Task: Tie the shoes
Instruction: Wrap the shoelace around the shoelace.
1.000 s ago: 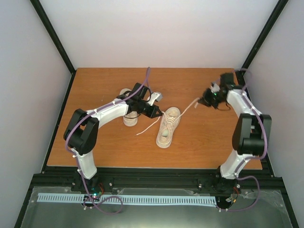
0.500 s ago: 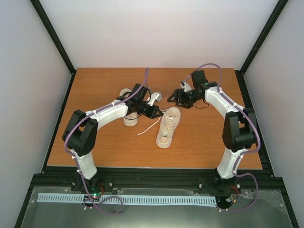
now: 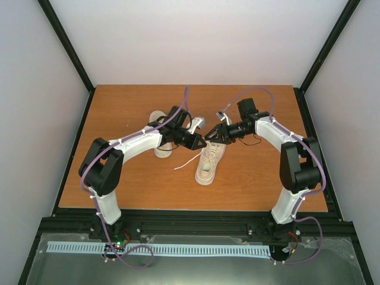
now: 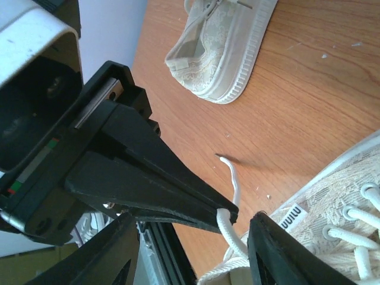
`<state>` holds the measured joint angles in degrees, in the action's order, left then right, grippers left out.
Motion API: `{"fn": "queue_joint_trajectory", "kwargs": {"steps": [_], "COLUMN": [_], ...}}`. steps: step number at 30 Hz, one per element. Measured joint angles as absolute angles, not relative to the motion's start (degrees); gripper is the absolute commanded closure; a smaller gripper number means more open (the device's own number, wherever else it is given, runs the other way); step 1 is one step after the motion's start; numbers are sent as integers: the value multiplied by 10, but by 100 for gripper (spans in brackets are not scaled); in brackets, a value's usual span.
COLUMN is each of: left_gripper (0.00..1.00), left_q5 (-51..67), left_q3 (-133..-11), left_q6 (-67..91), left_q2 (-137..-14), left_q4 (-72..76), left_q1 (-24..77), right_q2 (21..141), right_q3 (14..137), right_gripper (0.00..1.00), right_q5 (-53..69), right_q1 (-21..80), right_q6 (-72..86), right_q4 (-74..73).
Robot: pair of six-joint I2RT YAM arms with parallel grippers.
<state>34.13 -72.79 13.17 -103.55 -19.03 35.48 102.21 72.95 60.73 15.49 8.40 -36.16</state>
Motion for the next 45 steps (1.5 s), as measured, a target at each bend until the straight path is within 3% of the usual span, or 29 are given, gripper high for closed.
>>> {"fn": "queue_joint_trajectory", "kwargs": {"steps": [4, 10, 21, 30, 32, 33, 35, 41, 45], "left_gripper": [99, 99, 99, 99, 99, 97, 76, 37, 33], "left_q5": [341, 341, 341, 342, 342, 341, 341, 315, 293], "left_q3": [-728, -728, -728, -728, -728, -728, -728, -728, -723], "left_q6": [132, 132, 132, 132, 132, 132, 132, 123, 110], "left_q2": [-1035, -1035, -1035, -1035, -1035, -1035, -1035, -1032, -1005], "left_q4": [-190, -190, -190, -190, -190, -190, -190, -207, -222], "left_q1": [357, 357, 357, 357, 357, 357, 357, 357, 351], "right_q2": [1035, 1039, 1043, 1047, 1047, 1047, 1047, 1047, 1044], "right_q3": [730, 729, 721, 721, 720, 720, 719, 716, 704], "right_gripper": [54, 69, 75, 97, 97, 97, 97, 97, 97], "right_q5": [616, 623, 622, 619, 618, 618, 617, 615, 612], "right_q1": [155, 155, 155, 155, 155, 155, 155, 155, 155], "right_q6": [63, 39, 25, 18, 18, 20, 22, 29, 29], "right_q4": [-365, -373, -377, -378, -376, -375, -373, -362, -362]}}
